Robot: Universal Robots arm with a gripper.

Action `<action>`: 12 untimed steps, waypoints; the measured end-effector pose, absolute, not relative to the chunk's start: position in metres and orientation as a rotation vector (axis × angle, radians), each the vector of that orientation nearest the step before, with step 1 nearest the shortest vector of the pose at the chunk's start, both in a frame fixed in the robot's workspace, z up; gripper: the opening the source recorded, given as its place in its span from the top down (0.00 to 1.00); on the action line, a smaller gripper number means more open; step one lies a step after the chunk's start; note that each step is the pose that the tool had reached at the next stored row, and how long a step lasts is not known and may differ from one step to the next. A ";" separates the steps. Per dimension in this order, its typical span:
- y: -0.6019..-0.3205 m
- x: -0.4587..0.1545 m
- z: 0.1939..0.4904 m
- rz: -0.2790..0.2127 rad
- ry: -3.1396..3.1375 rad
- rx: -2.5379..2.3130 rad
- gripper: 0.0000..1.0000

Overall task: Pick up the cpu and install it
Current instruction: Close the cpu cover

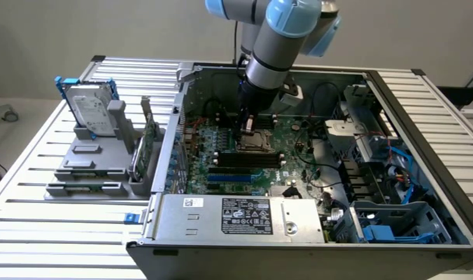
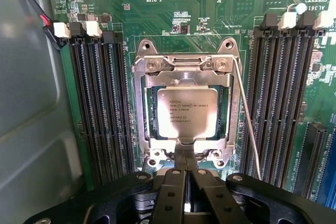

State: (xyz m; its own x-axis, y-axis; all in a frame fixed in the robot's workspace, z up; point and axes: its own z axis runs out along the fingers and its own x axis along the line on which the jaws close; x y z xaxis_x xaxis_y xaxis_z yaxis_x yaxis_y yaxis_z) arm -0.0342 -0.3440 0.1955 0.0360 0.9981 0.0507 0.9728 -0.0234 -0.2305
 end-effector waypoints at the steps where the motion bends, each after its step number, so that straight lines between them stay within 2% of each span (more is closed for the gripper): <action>1: -0.344 -0.034 0.195 0.185 -2.043 -2.105 0.89; 12: -0.344 -0.034 0.201 0.184 -2.043 -2.105 0.89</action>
State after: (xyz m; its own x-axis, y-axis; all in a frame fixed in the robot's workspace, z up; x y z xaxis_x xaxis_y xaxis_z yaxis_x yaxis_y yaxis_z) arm -0.0342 -0.3440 0.2013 0.0360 0.9980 0.0512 0.9728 -0.0233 -0.2303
